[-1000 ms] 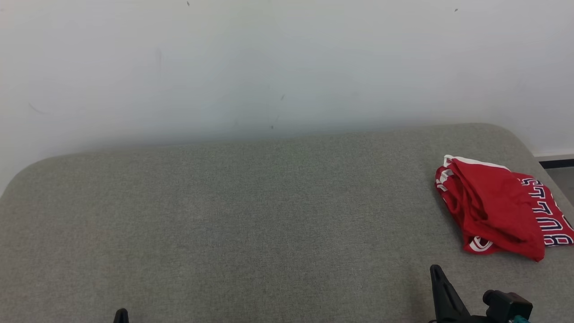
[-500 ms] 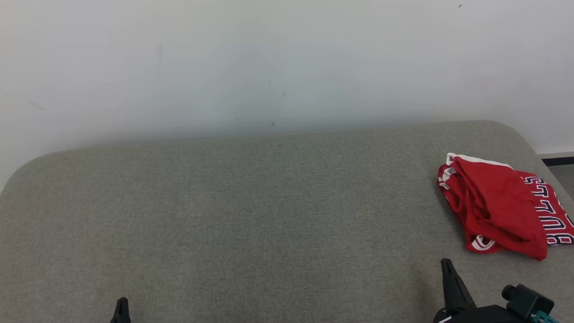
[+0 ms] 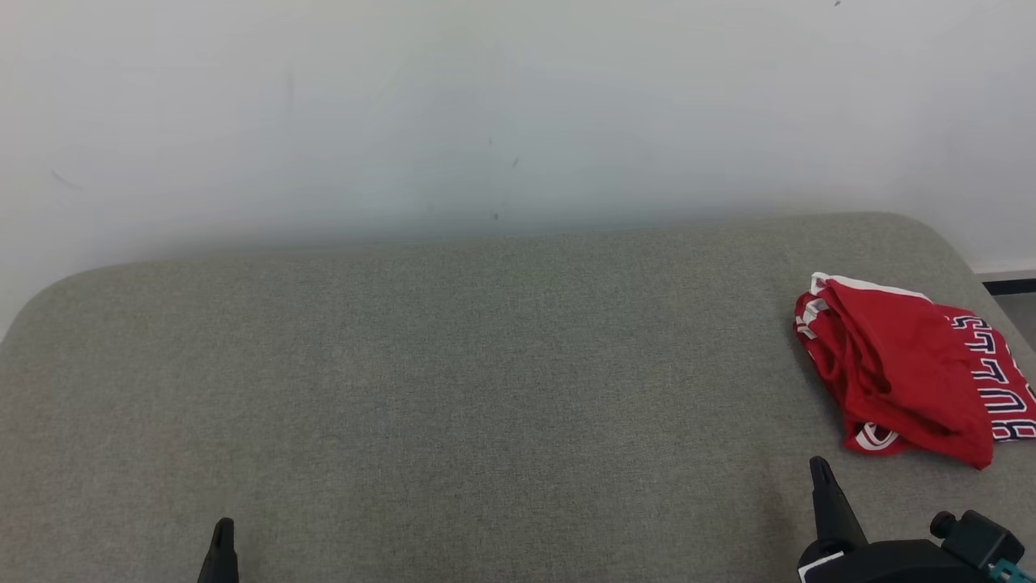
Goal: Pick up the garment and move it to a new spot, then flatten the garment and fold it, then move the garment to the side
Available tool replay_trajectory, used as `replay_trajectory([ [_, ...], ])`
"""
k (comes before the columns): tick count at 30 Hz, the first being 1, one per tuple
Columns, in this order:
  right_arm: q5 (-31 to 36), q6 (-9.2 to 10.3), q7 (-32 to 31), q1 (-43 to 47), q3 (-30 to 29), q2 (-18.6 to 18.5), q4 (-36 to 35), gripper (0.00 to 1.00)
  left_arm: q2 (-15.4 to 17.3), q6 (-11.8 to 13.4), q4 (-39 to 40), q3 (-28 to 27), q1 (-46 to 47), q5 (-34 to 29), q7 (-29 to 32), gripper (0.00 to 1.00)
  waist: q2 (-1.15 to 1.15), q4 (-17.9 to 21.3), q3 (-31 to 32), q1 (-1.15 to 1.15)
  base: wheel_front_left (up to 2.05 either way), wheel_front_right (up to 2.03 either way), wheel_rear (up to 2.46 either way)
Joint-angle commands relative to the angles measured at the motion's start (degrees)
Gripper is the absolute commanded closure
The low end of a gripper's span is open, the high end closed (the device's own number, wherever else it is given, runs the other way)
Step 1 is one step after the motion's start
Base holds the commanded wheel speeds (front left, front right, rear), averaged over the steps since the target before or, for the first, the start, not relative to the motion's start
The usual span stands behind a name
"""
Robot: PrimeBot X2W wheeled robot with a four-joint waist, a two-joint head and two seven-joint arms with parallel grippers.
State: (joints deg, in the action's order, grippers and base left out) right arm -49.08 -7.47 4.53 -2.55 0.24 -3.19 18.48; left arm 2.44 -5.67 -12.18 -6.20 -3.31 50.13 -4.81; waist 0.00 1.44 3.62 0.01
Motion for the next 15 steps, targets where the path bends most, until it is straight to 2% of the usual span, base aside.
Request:
replay_trajectory([
  [1,-1.5,-0.02,-0.3,-1.6,-0.4,0.0,-0.9,1.00,0.3,-0.4,0.5,-0.1,1.8,1.5,0.4,1.00,0.00,0.0,0.0,0.00,0.00,0.00,0.00],
  [15,-11.1,-0.03,-2.8,-2.1,-1.9,0.1,-1.8,1.00,0.4,-0.7,0.0,-0.2,3.7,10.7,2.9,1.00,0.00,-0.3,-0.7,0.00,0.00,0.00,0.00],
])
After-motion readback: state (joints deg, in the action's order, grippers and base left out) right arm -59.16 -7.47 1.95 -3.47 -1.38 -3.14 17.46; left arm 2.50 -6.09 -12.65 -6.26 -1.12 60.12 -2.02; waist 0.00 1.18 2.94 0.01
